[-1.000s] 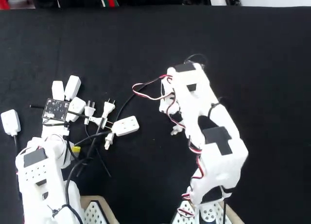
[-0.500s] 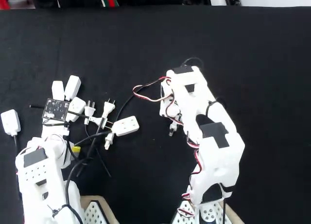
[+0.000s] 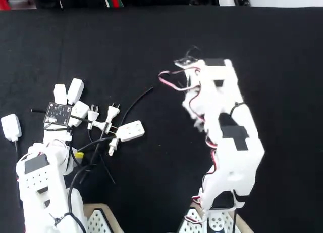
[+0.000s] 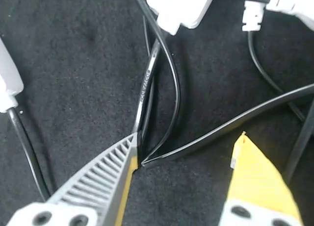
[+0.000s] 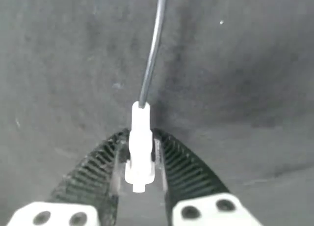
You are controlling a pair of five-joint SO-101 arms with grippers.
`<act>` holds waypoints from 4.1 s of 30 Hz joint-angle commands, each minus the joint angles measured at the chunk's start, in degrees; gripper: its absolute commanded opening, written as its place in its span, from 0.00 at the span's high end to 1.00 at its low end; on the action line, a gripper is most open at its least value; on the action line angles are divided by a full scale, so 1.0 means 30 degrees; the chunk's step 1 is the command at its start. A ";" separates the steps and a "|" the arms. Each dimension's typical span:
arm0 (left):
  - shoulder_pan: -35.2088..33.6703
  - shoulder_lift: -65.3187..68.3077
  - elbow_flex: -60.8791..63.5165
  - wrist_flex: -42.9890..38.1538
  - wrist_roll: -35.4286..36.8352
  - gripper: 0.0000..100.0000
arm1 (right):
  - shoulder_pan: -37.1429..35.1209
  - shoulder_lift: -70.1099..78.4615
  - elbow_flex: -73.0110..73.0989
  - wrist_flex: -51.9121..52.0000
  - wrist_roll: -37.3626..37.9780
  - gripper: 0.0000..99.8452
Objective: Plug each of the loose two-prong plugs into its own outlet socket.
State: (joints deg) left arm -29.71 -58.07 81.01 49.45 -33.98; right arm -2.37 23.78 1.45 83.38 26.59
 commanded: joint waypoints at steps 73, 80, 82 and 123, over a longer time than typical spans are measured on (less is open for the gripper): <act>0.0278 -0.0234 -0.0073 -0.0117 0.0000 0.70 | 0.0352 0.6901 -0.3297 0.5656 0.7179 0.84; 0.0249 -0.0234 -0.0073 -0.0117 0.0000 0.70 | 0.0440 0.6901 -0.3267 0.5158 0.6359 0.99; 0.0249 -0.0234 -0.0073 -0.0117 0.0000 0.70 | 0.0440 0.6901 -0.3385 0.5128 0.5744 0.97; 1.1678 -1.4505 0.4264 -0.2168 0.6476 0.70 | -0.9495 -2.4484 1.5956 -1.4711 -1.1341 0.99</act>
State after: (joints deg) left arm 2.37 -101.93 93.85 48.57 -18.15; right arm -28.92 -42.68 42.24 49.89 -0.57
